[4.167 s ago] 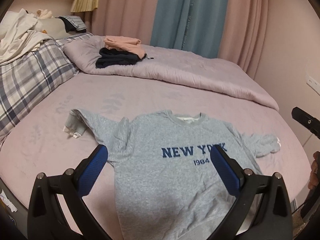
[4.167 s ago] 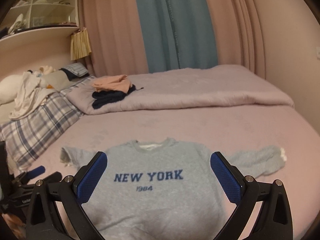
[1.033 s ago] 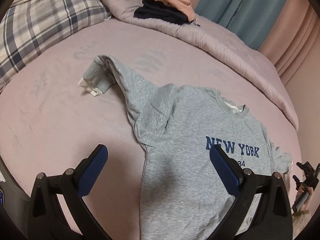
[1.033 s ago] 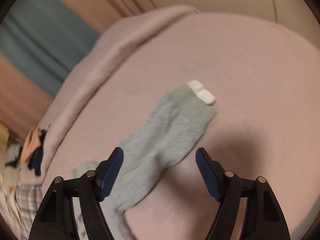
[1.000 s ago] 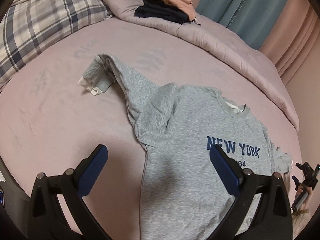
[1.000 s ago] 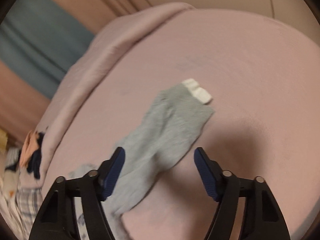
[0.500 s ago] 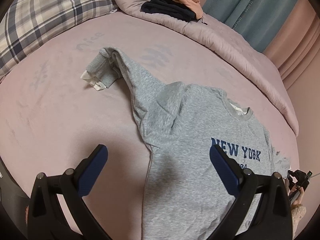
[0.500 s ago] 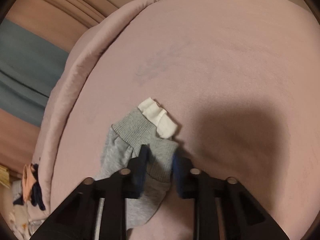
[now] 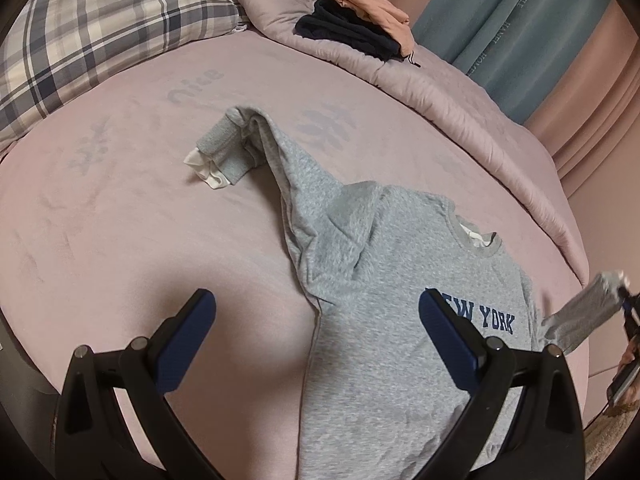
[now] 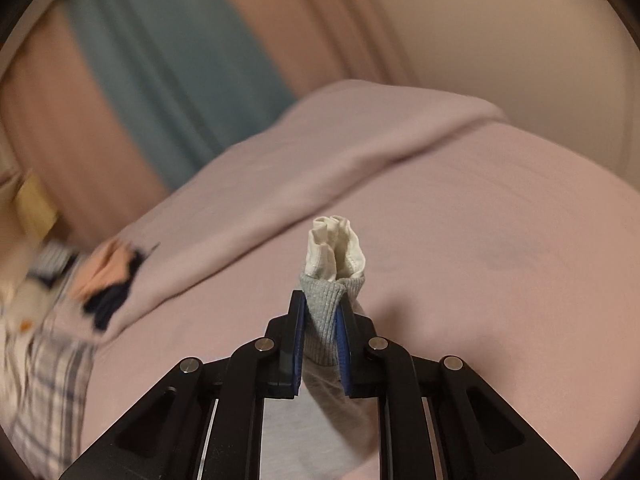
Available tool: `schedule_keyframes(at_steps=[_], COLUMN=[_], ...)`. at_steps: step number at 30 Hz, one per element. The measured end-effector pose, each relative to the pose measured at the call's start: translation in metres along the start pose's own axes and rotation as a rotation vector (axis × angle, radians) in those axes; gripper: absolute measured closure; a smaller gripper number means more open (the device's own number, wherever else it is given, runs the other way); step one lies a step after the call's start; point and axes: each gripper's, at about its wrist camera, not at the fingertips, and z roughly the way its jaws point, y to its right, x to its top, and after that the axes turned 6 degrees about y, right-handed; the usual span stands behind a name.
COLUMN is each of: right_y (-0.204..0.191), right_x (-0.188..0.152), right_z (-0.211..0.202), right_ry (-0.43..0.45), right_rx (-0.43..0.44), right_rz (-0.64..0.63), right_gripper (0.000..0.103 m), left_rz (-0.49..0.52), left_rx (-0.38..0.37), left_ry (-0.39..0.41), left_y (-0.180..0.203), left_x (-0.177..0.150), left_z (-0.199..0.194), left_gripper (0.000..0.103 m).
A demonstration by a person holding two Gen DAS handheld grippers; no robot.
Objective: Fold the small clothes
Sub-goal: 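Carry the sleeve across the shirt front and open the right tool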
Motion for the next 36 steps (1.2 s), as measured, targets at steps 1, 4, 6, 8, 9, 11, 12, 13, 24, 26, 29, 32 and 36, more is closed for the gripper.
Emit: schedule_keyframes(at_steps=[1, 4, 6, 8, 9, 11, 12, 13, 24, 26, 29, 32, 36], right_y=[-0.024, -0.073, -0.096, -0.125, -0.133, -0.153, -0.161, -0.172, -0.229, -0.234, -0.242, -0.249, -0.26], right_x=[-0.003, -0.017, -0.026, -0.038, -0.045, -0.06, -0.065, -0.077, -0.159, -0.174, -0.192, -0.211, -0.231], right_z=[0.0, -0.002, -0.001, 0.004, 0.008, 0.016, 0.02, 0.022, 0.05, 0.052, 0.056, 0.06, 0.064], right_ry=[-0.007, -0.042, -0.069, -0.103, -0.117, -0.154, -0.167, -0.191, -0.411, -0.432, -0.482, -0.513, -0.535], right_rx=[0.037, 0.121, 0.16, 0.207, 0.223, 0.243, 0.249, 0.257, 0.309, 0.296, 0.302, 0.291, 0.279], right_rz=[-0.044, -0.13, -0.175, -0.228, -0.247, -0.295, -0.314, -0.342, -0.466, -0.502, -0.521, -0.555, -0.582], right_gripper=[0.087, 0.087, 0.087, 0.088, 0.087, 0.087, 0.087, 0.087, 0.088, 0.088, 0.088, 0.088, 0.087], left_rz=[-0.003, -0.013, -0.018, -0.02, -0.02, -0.017, -0.015, -0.01, 0.017, 0.023, 0.027, 0.03, 0.034], left_rx=[0.001, 0.0, 0.001, -0.002, -0.004, -0.009, -0.011, -0.012, -0.022, -0.024, -0.032, -0.032, -0.033], left_ry=[0.002, 0.01, 0.01, 0.007, 0.006, 0.004, 0.002, 0.001, -0.021, -0.024, -0.034, -0.043, -0.055], left_y=[-0.002, -0.008, -0.01, -0.011, -0.011, -0.011, -0.011, -0.011, -0.008, -0.007, -0.006, -0.006, -0.007], left_x=[0.001, 0.001, 0.001, 0.001, 0.0, 0.0, 0.0, -0.001, -0.005, -0.007, -0.009, -0.01, -0.012], left_z=[-0.001, -0.005, -0.005, -0.006, -0.006, -0.007, -0.007, -0.007, -0.003, -0.002, 0.0, 0.003, 0.005], left_gripper=[0.002, 0.002, 0.002, 0.002, 0.002, 0.002, 0.002, 0.002, 0.002, 0.002, 0.002, 0.002, 0.002])
